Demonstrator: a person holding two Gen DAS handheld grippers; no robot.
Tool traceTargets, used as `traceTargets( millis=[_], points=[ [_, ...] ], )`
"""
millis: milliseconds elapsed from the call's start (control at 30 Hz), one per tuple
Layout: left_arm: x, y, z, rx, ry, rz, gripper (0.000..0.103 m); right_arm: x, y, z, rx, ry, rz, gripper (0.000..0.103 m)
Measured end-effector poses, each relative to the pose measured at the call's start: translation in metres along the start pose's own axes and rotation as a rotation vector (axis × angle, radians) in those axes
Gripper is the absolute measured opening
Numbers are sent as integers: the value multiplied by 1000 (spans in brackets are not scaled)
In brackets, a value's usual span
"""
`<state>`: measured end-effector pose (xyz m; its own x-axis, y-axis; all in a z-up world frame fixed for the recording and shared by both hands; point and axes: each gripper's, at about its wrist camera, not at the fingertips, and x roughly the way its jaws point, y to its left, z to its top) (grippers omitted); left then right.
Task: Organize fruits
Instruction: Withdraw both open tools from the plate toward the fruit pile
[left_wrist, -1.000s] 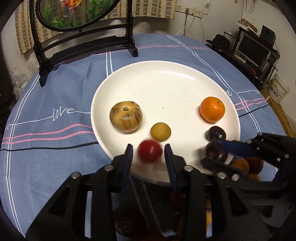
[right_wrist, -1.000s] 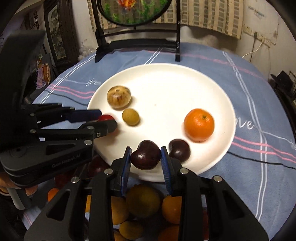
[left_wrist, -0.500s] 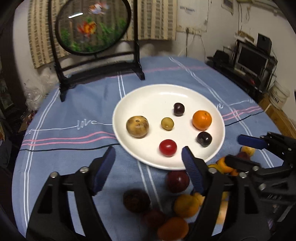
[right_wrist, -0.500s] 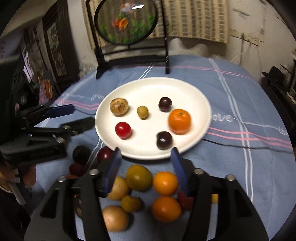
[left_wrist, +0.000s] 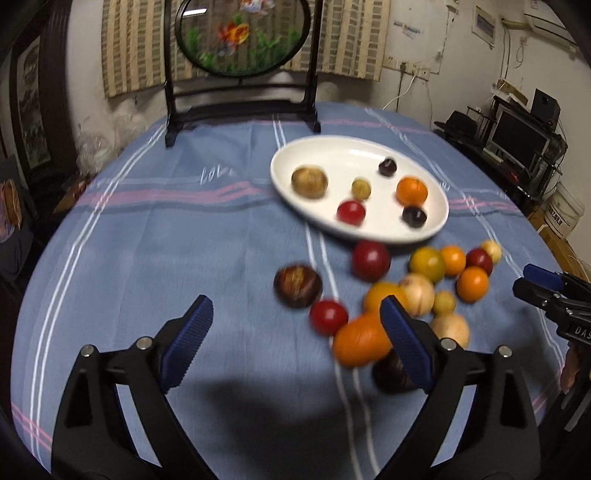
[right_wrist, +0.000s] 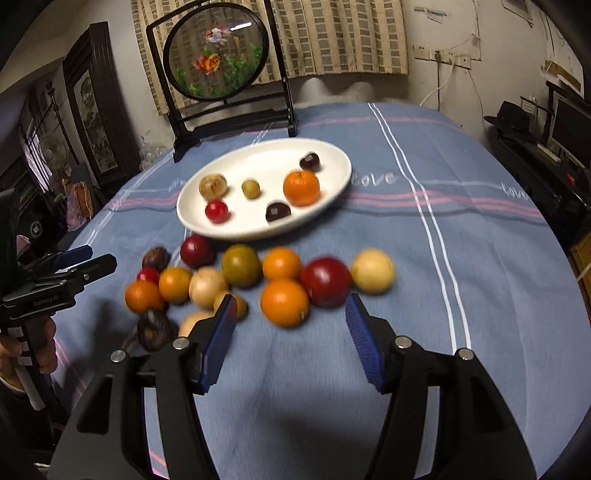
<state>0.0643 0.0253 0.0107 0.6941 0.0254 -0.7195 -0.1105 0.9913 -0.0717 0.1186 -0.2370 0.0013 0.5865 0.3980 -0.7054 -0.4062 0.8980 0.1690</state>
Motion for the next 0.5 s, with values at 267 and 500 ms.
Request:
traceTargets(
  millis=[267,500],
  points=[
    [-4,1,-16,2,21,-13,93,2,18,-17,-40,42,31,62],
    [3,2,-21,15,52,-13,94,19,59,-28,-230,101,61,62]
  ],
)
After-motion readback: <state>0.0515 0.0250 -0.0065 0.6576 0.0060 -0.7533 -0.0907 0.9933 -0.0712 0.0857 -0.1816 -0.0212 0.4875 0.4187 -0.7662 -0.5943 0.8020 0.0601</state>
